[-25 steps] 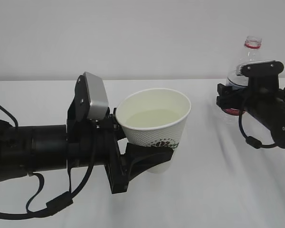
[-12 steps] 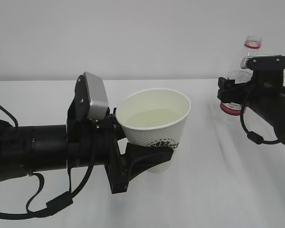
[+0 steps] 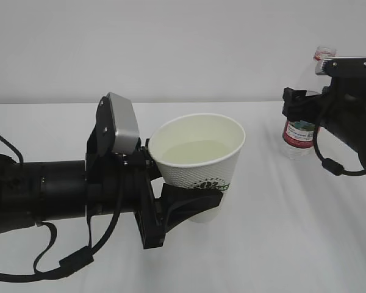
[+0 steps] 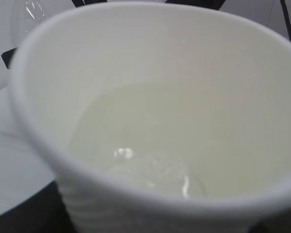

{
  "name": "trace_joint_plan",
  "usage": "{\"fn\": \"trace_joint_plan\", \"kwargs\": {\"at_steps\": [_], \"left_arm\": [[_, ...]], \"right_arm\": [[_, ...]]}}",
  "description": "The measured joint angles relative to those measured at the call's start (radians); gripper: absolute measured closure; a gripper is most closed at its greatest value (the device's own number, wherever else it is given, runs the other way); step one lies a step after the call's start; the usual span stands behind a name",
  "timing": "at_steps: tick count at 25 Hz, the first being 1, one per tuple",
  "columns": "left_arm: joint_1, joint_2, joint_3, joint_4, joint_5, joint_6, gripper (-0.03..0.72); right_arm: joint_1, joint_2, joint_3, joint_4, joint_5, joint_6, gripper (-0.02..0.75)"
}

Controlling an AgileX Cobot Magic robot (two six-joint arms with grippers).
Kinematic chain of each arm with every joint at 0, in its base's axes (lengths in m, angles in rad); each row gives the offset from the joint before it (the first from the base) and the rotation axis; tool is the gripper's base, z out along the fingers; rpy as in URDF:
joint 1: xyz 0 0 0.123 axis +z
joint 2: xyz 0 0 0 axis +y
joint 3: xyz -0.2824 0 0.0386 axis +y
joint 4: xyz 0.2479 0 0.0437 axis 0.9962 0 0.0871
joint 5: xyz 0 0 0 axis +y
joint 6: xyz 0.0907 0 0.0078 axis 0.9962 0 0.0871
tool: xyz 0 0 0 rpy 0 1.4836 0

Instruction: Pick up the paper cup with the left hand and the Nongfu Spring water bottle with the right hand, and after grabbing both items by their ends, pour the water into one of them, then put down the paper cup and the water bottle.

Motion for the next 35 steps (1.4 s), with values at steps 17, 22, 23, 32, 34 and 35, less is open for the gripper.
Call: {"fn": "trace_joint_plan", "kwargs": {"at_steps": [17, 22, 23, 32, 34, 35], "left_arm": [[0.0, 0.0, 0.0, 0.0, 0.0, 0.0, 0.196], [0.0, 0.0, 0.0, 0.0, 0.0, 0.0, 0.196], [0.0, 0.0, 0.0, 0.0, -0.002, 0.0, 0.196], [0.0, 0.0, 0.0, 0.0, -0.008, 0.0, 0.196], [0.0, 0.0, 0.0, 0.0, -0.008, 0.0, 0.196], [0.0, 0.0, 0.0, 0.0, -0.008, 0.0, 0.196]], "right_arm": [[0.0, -0.139, 0.002, 0.0, 0.173, 0.0, 0.073], [0.0, -0.196, 0.002, 0.0, 0.237, 0.0, 0.074], [0.0, -0.207, 0.002, 0.0, 0.258, 0.0, 0.074], [0.0, -0.301, 0.003, -0.002, 0.453, 0.0, 0.076], [0.0, -0.321, 0.009, -0.02, 0.49, 0.0, 0.086], [0.0, -0.326, 0.009, -0.037, 0.5, 0.0, 0.098]]}}
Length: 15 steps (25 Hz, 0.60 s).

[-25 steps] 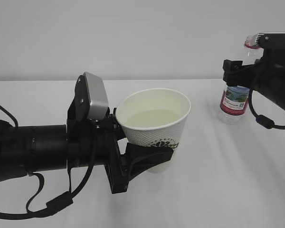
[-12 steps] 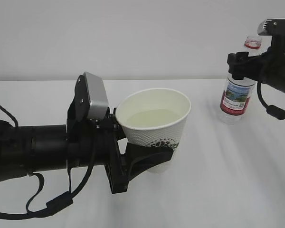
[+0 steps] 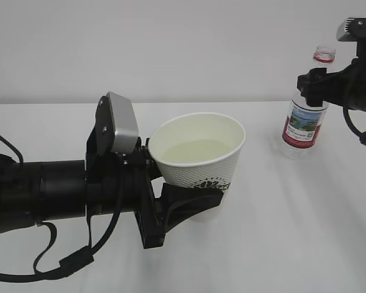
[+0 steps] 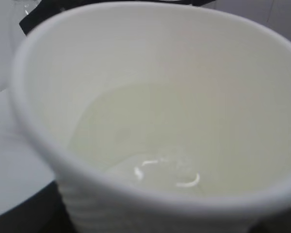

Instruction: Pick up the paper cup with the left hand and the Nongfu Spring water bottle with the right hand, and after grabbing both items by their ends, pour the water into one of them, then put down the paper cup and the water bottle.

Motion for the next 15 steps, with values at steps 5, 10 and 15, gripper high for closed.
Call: {"fn": "trace_joint_plan", "kwargs": {"at_steps": [5, 10, 15], "left_arm": [[0.0, 0.0, 0.0, 0.0, 0.0, 0.0, 0.196], [0.0, 0.0, 0.0, 0.0, -0.001, 0.0, 0.196], [0.0, 0.0, 0.0, 0.0, -0.001, 0.0, 0.196]], "right_arm": [[0.0, -0.035, 0.001, -0.05, 0.047, 0.0, 0.14], [0.0, -0.05, 0.001, -0.059, 0.131, 0.0, 0.155], [0.0, -0.092, 0.047, -0.061, 0.097, 0.0, 0.252]]}}
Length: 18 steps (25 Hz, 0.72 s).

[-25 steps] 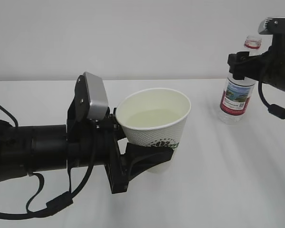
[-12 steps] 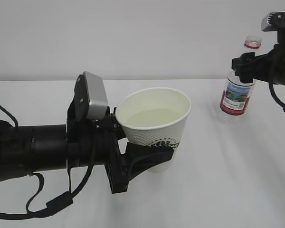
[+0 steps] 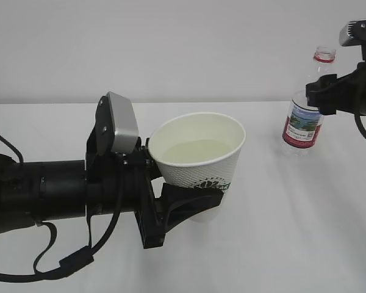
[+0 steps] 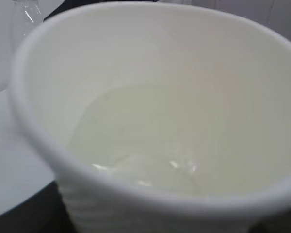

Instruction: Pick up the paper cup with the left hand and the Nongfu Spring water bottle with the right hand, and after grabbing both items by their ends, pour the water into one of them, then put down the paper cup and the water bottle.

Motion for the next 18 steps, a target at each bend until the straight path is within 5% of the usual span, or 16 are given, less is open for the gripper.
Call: {"fn": "trace_joint_plan", "kwargs": {"at_steps": [11, 18], "left_arm": [[0.0, 0.0, 0.0, 0.0, 0.0, 0.0, 0.196], [0.0, 0.0, 0.0, 0.0, 0.0, 0.0, 0.196]], "right_arm": [[0.0, -0.112, 0.192, 0.0, -0.229, 0.002, 0.278], [0.0, -0.115, 0.36, -0.002, -0.526, 0.002, 0.28]]}}
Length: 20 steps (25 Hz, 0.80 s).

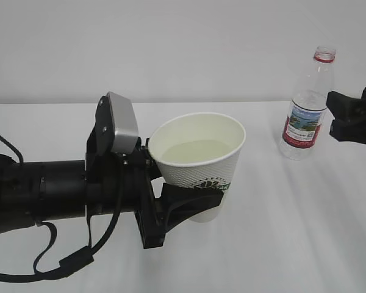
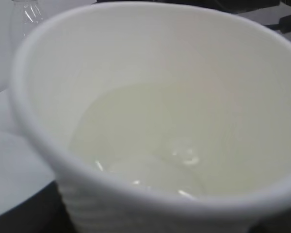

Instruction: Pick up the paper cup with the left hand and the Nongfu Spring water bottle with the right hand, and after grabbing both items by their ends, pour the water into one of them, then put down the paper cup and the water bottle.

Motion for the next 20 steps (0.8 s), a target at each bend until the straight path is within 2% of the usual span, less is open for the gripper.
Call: {"fn": "trace_joint_plan", "kwargs": {"at_steps": [14, 16, 20], "left_arm": [[0.0, 0.0, 0.0, 0.0, 0.0, 0.0, 0.196], [0.0, 0.0, 0.0, 0.0, 0.0, 0.0, 0.196], [0.0, 0.0, 0.0, 0.0, 0.0, 0.0, 0.196]], "right_arm": [[0.0, -0.009, 0.229, 0.0, -0.332, 0.0, 0.28], [0.0, -0.009, 0.25, -0.012, -0.39, 0.0, 0.28], [0.0, -0.011, 0.271, -0.077, -0.41, 0.0, 0.282]]}}
